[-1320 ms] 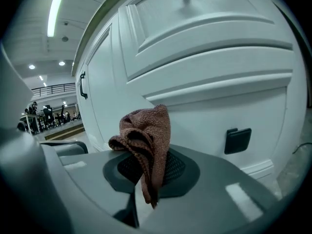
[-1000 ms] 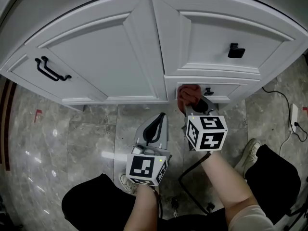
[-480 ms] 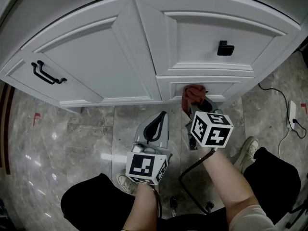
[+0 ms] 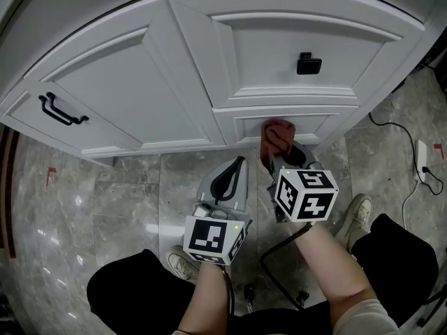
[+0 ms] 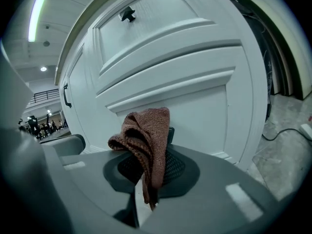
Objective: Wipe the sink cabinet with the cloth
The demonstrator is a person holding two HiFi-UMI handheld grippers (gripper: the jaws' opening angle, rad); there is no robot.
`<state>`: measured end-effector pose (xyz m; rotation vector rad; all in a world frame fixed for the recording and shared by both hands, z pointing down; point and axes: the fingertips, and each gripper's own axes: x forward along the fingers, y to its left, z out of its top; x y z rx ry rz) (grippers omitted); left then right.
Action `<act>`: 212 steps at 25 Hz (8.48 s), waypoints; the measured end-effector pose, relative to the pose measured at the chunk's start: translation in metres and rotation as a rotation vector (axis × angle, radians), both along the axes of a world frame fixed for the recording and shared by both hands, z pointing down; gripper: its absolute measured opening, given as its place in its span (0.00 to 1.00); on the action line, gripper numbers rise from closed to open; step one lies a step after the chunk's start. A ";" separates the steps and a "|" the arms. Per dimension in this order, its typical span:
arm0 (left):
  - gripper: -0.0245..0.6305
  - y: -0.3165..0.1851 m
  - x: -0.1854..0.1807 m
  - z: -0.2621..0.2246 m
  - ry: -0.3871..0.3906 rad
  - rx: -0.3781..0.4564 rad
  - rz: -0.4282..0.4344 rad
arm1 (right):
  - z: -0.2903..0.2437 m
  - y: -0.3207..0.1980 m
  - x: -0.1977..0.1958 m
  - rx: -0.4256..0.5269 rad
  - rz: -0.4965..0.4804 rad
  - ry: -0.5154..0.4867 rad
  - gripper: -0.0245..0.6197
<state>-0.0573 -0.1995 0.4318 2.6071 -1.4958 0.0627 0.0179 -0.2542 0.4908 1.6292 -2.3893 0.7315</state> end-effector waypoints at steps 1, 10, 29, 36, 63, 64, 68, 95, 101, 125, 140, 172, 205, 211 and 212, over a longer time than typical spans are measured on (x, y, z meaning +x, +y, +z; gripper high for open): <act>0.04 0.000 0.002 0.000 0.001 0.001 0.003 | -0.001 0.002 0.002 0.002 0.000 0.000 0.16; 0.04 0.002 0.019 0.003 -0.014 -0.001 0.035 | -0.003 0.001 0.040 0.016 0.076 0.016 0.16; 0.04 -0.004 0.031 0.013 -0.013 -0.016 0.048 | 0.004 -0.017 0.106 0.026 0.221 0.083 0.16; 0.04 -0.007 0.051 0.017 0.005 -0.025 0.065 | -0.005 -0.013 0.124 0.039 0.226 0.104 0.16; 0.04 -0.006 -0.038 0.063 -0.038 -0.111 -0.083 | 0.060 -0.001 -0.048 -0.011 -0.069 0.048 0.16; 0.04 -0.005 -0.044 0.064 -0.037 -0.113 -0.092 | 0.058 -0.002 -0.061 -0.002 -0.092 0.038 0.16; 0.04 -0.002 -0.062 0.066 -0.039 -0.117 -0.112 | 0.054 -0.005 -0.096 0.024 -0.163 0.026 0.16; 0.04 -0.007 -0.003 0.063 -0.049 -0.102 -0.002 | 0.066 -0.018 -0.001 0.017 -0.007 0.066 0.17; 0.04 -0.011 0.008 0.066 -0.054 -0.110 0.006 | 0.065 -0.018 0.032 0.023 0.040 0.099 0.16; 0.04 -0.033 0.077 0.068 -0.010 -0.119 0.054 | 0.072 -0.011 0.168 -0.044 0.233 0.201 0.16; 0.04 0.017 0.058 -0.016 -0.075 0.023 0.059 | -0.049 0.043 0.120 0.197 0.175 0.122 0.16; 0.04 0.298 0.033 -0.163 0.010 0.292 -0.011 | -0.186 0.332 0.073 0.473 0.095 0.134 0.16; 0.04 0.334 0.037 -0.177 0.008 0.292 0.006 | -0.198 0.377 0.071 0.457 0.094 0.104 0.16; 0.04 0.334 0.039 -0.177 0.003 0.290 0.005 | -0.198 0.380 0.066 0.459 0.074 0.102 0.16; 0.04 0.334 0.039 -0.176 0.001 0.289 0.003 | -0.199 0.381 0.066 0.461 0.072 0.100 0.16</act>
